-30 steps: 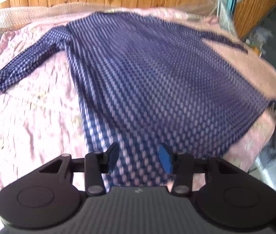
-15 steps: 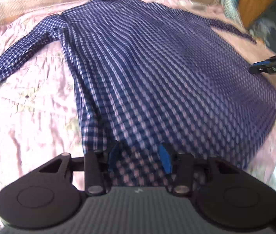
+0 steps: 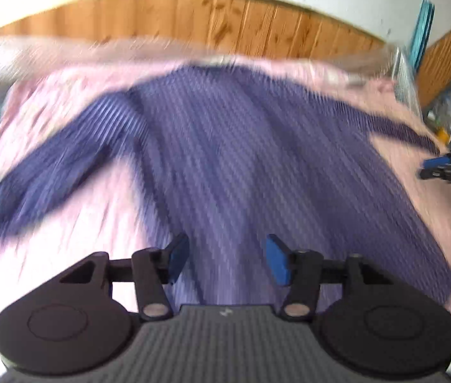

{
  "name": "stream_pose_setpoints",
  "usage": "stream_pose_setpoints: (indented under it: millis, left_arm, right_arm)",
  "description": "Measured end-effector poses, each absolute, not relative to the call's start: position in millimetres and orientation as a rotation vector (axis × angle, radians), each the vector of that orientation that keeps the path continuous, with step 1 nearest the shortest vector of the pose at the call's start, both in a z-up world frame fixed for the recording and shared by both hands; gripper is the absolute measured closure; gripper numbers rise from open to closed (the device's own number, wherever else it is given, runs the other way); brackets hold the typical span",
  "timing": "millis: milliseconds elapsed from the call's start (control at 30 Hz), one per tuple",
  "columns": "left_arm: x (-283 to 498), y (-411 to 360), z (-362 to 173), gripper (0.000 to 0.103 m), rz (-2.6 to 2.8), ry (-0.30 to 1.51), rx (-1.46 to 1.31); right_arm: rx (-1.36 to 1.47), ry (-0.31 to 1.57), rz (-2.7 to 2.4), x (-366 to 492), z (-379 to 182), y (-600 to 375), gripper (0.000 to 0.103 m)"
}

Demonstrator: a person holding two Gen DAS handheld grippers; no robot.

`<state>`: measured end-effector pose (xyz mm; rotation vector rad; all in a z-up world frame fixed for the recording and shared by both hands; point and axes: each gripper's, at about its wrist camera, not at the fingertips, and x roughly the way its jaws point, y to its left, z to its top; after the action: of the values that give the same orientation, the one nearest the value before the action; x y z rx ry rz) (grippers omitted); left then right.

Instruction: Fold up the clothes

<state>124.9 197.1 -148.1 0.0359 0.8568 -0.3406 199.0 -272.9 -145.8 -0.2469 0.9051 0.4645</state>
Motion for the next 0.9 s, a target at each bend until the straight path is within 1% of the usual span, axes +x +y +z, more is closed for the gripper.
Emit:
stream_pose_setpoints:
  millis: [33,100,200,233,267,300,367,400,433,467,500,533,567,633,700,767,833,900]
  left_arm:
    - [154,186,-154,0.049,-0.344,0.846,0.056]
    - [202,171,-176,0.049,-0.326,0.883,0.093]
    - [234,170,-216,0.054,-0.256,1.008,0.161]
    - [239,172,-225,0.053,-0.240,1.035,0.177]
    - [232,182,-226,0.049,-0.244,1.026,0.175]
    - [226,191,-226,0.049,-0.240,1.026,0.175]
    - [217,210,-221,0.049,-0.189,1.076,0.177]
    - [216,217,-218,0.049,-0.168,1.104,0.175]
    - [215,225,-214,0.048,-0.146,1.131,0.173]
    - [215,232,-207,0.057,-0.131,1.141,0.167]
    - [221,236,-193,0.058,-0.129,1.107,0.154]
    - [229,239,-180,0.056,-0.131,1.068,0.139]
    - [247,239,-169,0.050,-0.144,1.017,0.120]
    - [295,233,-159,0.044,-0.172,0.952,0.104]
    - [351,224,-160,0.044,-0.194,0.916,0.106]
    - [403,214,-175,0.050,-0.170,0.925,0.140]
    - [441,213,-189,0.053,-0.127,0.952,0.161]
    - [457,228,-205,0.054,-0.073,0.997,0.161]
  right_arm:
    - [-0.241,0.872,0.478,231,-148,-260,0.054]
    - [-0.241,0.845,0.505,287,-163,-233,0.054]
    - [-0.280,0.908,0.551,344,-204,-225,0.054]
    - [-0.290,0.912,0.578,349,-215,-236,0.053]
    - [-0.300,0.913,0.606,353,-226,-248,0.050]
    - [-0.316,0.899,0.639,350,-227,-266,0.050]
    - [-0.358,0.932,0.646,343,-223,-302,0.050]
    - [-0.363,0.968,0.638,342,-220,-315,0.046]
    - [-0.369,1.004,0.630,341,-216,-328,0.044]
    - [-0.374,1.040,0.621,340,-212,-340,0.047]
    - [-0.383,1.069,0.615,340,-208,-351,0.050]
    - [-0.417,1.052,0.622,346,-199,-352,0.051]
    - [-0.433,1.012,0.626,354,-188,-346,0.051]
    - [-0.409,0.925,0.648,382,-166,-323,0.051]
    - [-0.348,0.839,0.681,421,-150,-287,0.052]
    - [-0.271,0.803,0.687,467,-151,-249,0.052]
    - [-0.242,0.811,0.676,505,-163,-220,0.052]
    - [-0.290,0.866,0.652,525,-189,-208,0.054]
